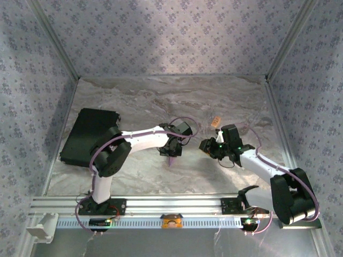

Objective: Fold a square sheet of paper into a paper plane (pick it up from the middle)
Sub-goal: Move a paper plane to the center of the table.

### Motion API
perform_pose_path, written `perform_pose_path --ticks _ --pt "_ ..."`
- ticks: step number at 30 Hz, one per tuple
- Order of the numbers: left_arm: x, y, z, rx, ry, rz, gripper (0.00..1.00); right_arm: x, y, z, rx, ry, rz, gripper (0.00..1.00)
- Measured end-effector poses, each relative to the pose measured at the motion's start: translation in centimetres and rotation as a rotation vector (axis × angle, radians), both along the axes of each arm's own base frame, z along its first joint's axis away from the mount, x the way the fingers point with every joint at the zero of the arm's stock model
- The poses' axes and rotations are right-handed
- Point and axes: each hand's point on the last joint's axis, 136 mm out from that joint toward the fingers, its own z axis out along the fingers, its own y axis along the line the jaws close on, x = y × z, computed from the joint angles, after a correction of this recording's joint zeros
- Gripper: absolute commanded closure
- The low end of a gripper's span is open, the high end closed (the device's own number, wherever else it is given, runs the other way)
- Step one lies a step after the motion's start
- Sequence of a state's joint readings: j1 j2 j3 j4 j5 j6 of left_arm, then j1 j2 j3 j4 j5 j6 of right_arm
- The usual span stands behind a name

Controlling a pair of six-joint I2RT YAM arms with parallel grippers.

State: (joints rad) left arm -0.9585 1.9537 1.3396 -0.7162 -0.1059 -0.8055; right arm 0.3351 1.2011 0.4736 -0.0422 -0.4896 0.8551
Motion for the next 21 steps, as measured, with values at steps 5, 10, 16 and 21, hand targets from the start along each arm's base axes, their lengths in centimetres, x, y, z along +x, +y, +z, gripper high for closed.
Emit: perform_pose_path --ticks 5,10,16,21 --pt "-0.18 -0.03 -0.19 0.005 0.004 -0.003 0.85 -0.04 0.05 0.02 0.003 0.001 0.002 0.67" --pt "-0.1 -0.15 -0.45 0.007 0.007 0.009 0.83 -0.13 0.03 -0.06 0.003 0.003 0.003 0.66" --pt "-0.03 -0.37 -0.5 0.011 0.013 0.026 0.79 -0.17 0.01 -0.13 0.002 0.005 0.002 0.66" --pt "0.08 -0.57 -0.52 0.012 0.015 0.046 0.77 -0.18 0.02 -0.12 0.002 0.005 0.003 0.65"
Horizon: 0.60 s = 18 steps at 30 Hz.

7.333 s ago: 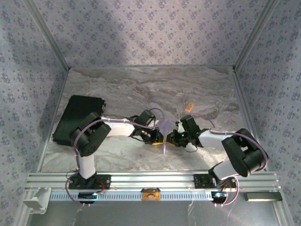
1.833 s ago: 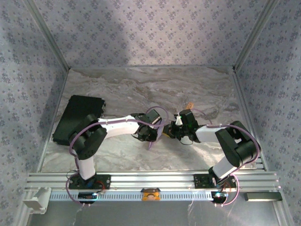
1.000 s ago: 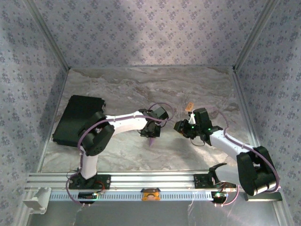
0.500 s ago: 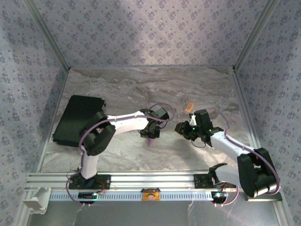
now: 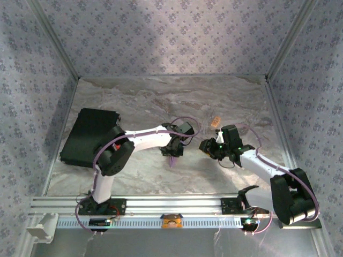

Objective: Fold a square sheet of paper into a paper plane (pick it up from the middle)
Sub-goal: Move a paper plane to the center of the table.

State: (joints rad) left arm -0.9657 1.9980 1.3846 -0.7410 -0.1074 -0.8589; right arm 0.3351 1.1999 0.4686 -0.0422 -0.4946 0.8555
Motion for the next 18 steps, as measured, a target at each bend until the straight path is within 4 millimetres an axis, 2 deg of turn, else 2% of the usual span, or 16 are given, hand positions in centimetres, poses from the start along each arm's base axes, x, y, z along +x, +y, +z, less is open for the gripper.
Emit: perform_pose_path --ticks 10,12,18 --pt "0.18 -0.34 -0.12 0.003 -0.002 0.044 0.72 -0.27 0.08 0.08 0.009 0.0 0.007 0.66" --pt "0.2 -0.38 -0.14 0.002 -0.001 0.05 0.68 -0.47 0.01 0.03 0.009 -0.002 0.007 0.65" --pt "0.29 -0.56 -0.17 -0.003 -0.002 0.072 0.69 -0.77 -0.44 0.14 0.016 -0.013 -0.004 0.65"
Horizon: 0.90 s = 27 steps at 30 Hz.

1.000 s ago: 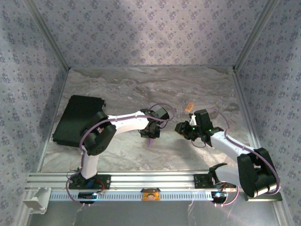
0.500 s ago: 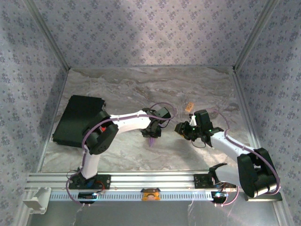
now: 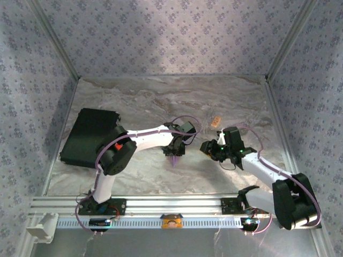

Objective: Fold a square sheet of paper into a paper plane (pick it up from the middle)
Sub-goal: Move a paper plane to the center of the table.

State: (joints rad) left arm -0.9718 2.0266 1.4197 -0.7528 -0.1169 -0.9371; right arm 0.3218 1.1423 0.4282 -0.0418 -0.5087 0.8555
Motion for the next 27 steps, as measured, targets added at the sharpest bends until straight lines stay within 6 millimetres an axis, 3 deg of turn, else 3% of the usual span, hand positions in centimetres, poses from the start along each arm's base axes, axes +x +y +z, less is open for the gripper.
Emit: perform_pose_path --ticks 6,13,27 --pt "0.1 -0.2 0.1 0.001 -0.001 0.009 0.69 -0.3 -0.4 -0.1 0.002 -0.005 -0.009 0.65" --pt "0.3 -0.7 0.4 -0.013 -0.007 0.027 0.68 -0.1 -0.8 1.3 0.014 -0.055 -0.022 0.61" --pt "0.6 -1.1 2.0 -0.025 -0.02 0.029 0.64 -0.3 -2.9 2.1 -0.045 -0.068 -0.055 0.58"
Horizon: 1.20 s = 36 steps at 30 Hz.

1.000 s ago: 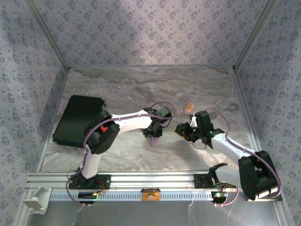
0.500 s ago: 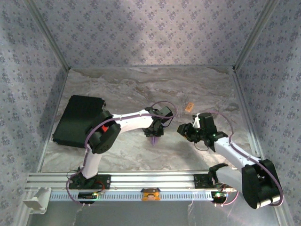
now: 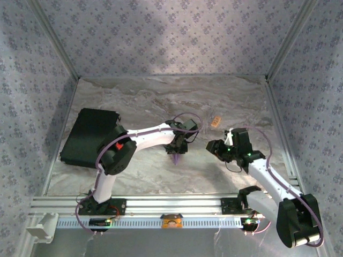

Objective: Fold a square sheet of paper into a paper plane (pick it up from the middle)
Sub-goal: Move a paper plane to the center of the table, then reset both arms

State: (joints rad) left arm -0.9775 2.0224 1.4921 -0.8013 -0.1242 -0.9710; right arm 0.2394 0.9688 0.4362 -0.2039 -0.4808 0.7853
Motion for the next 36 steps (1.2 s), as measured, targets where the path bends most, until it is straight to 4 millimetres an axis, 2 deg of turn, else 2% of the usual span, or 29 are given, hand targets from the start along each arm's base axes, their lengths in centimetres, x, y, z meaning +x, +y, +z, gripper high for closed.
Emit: perform_pose_path --ticks 2,6,9,13,15,16,18,20,23,26,28,31,36 --pt "0.0 0.1 0.9 -0.012 -0.009 0.0 0.63 0.2 -0.3 0.2 -0.013 -0.006 -0.003 0.57" --pt "0.4 0.0 3.5 -0.052 -0.06 0.003 0.62 1.0 -1.3 1.4 -0.06 -0.035 -0.013 0.46" --pt "0.9 0.8 6.6 -0.082 -0.153 0.006 0.57 2.2 -2.6 3.0 -0.142 -0.086 -0.035 0.37" --pt "1.7 4.6 11.5 -0.073 -0.337 0.021 0.45 4.7 -5.9 6.2 -0.346 -0.209 -0.115 0.26" --pt "2.5 7.3 13.4 -0.061 -0.427 0.049 0.35 5.8 -8.0 7.2 -0.467 -0.265 -0.174 0.06" --pt "3.2 9.3 14.2 -0.048 -0.476 0.074 0.29 6.3 -9.2 7.3 -0.532 -0.286 -0.202 0.01" --pt "4.7 13.6 14.8 -0.01 -0.551 0.14 0.19 7.1 -11.2 7.2 -0.665 -0.32 -0.245 0.01" --pt "6.1 18.6 14.7 0.053 -0.619 0.216 0.14 7.8 -13.3 6.2 -0.795 -0.343 -0.286 0.01" --pt "7.2 24.9 13.6 0.171 -0.672 0.288 0.1 8.0 -15.6 2.9 -0.948 -0.318 -0.284 0.01" --pt "8.2 29.4 12.1 0.269 -0.686 0.322 0.09 8.2 -16.9 -0.3 -1.016 -0.295 -0.258 0.01" --pt "8.6 31.8 11.2 0.314 -0.688 0.334 0.09 8.7 -17.4 -1.8 -1.046 -0.292 -0.237 0.01" --pt "9.3 34.1 9.9 0.338 -0.709 0.318 0.08 10.1 -17.3 -2.7 -1.053 -0.32 -0.202 0.01" --pt "10.0 34.9 6.9 0.345 -0.736 0.231 0.07 12.9 -15.8 -0.4 -1.01 -0.522 -0.171 0.02"
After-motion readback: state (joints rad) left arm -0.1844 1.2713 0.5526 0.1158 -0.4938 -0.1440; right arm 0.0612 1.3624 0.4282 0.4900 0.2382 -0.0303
